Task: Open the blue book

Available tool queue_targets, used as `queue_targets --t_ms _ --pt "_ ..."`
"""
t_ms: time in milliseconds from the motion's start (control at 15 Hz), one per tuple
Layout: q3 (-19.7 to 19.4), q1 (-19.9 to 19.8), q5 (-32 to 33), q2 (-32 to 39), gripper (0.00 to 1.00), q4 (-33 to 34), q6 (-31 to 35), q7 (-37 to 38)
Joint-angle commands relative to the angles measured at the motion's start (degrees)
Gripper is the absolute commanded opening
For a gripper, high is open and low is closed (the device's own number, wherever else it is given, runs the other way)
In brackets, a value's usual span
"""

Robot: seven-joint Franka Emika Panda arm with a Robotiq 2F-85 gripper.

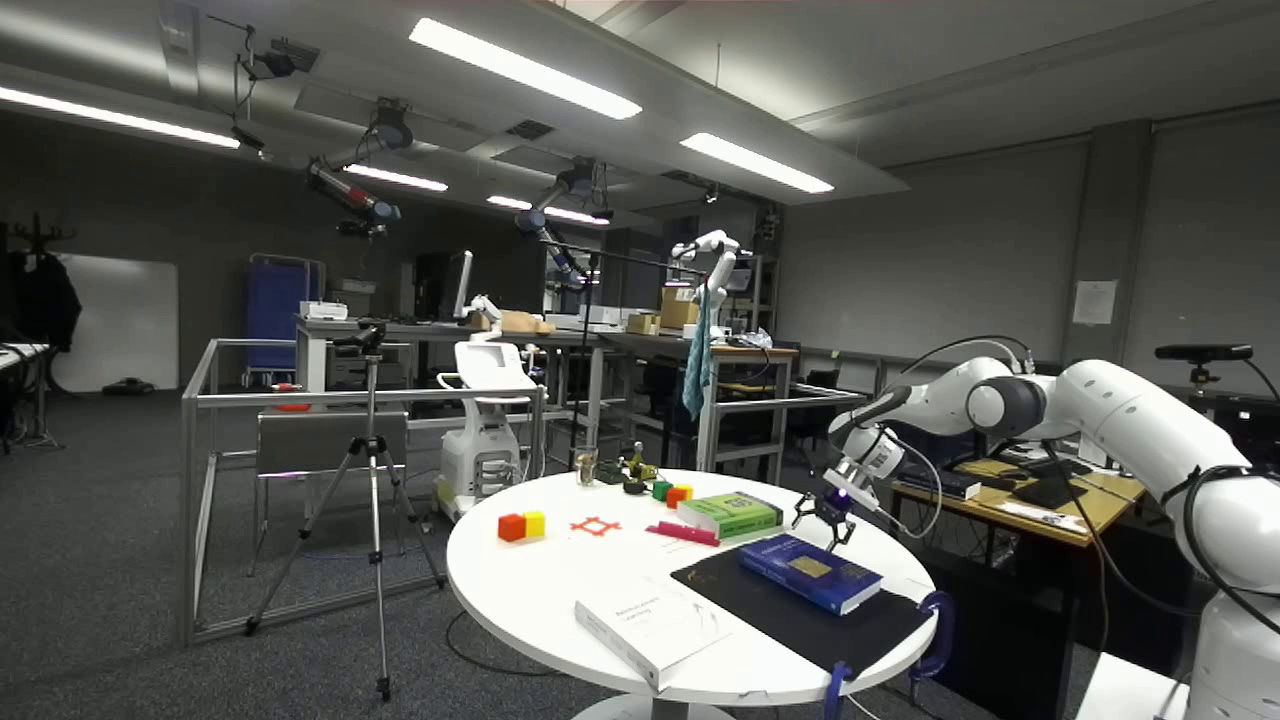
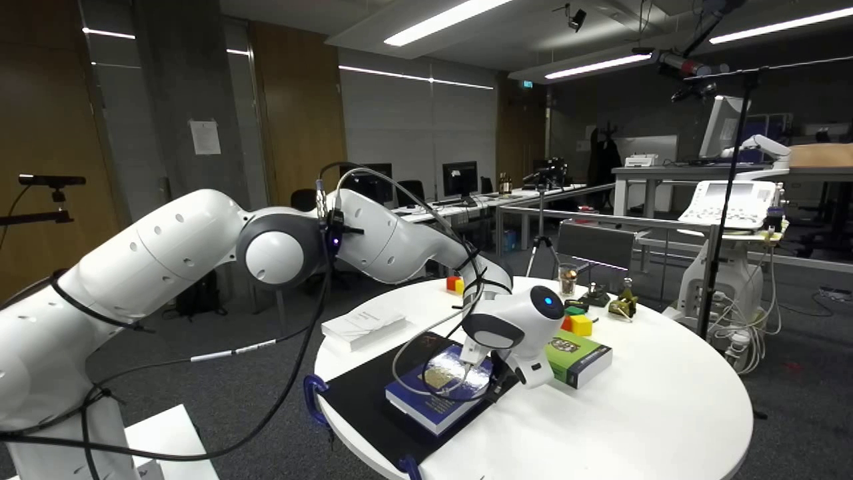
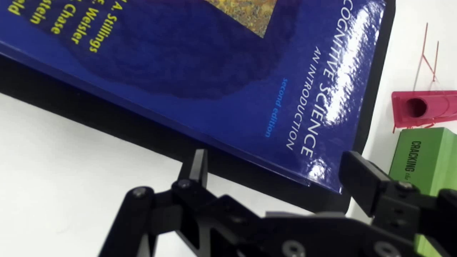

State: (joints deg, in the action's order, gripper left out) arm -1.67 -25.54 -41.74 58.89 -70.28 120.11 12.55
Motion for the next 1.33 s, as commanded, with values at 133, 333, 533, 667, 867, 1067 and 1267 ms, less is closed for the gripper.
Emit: queue_targets --t_ms 133,333,533,667,867,1067,1267 --pt "0.8 -0.3 -1.6 0.2 1.00 0.3 0.6 -2.1" --pt "1.1 -0.4 -1.8 0.0 1.00 0.4 0.3 -2.1" --pt "1.4 -0.4 -2.0 0.0 1.00 1.0 0.0 -2.0" --pt "1.7 -0.4 -2.1 0.2 1.00 1.3 -0.1 -2.0" --pt "1.9 -0.4 -2.3 0.4 1.00 1.8 -0.2 -1.9" --pt "2.2 -0.5 -2.7 0.4 1.00 2.0 -0.3 -2.0" --pt "2.4 -0.7 -3.4 0.4 1.00 2.0 -0.7 -2.2"
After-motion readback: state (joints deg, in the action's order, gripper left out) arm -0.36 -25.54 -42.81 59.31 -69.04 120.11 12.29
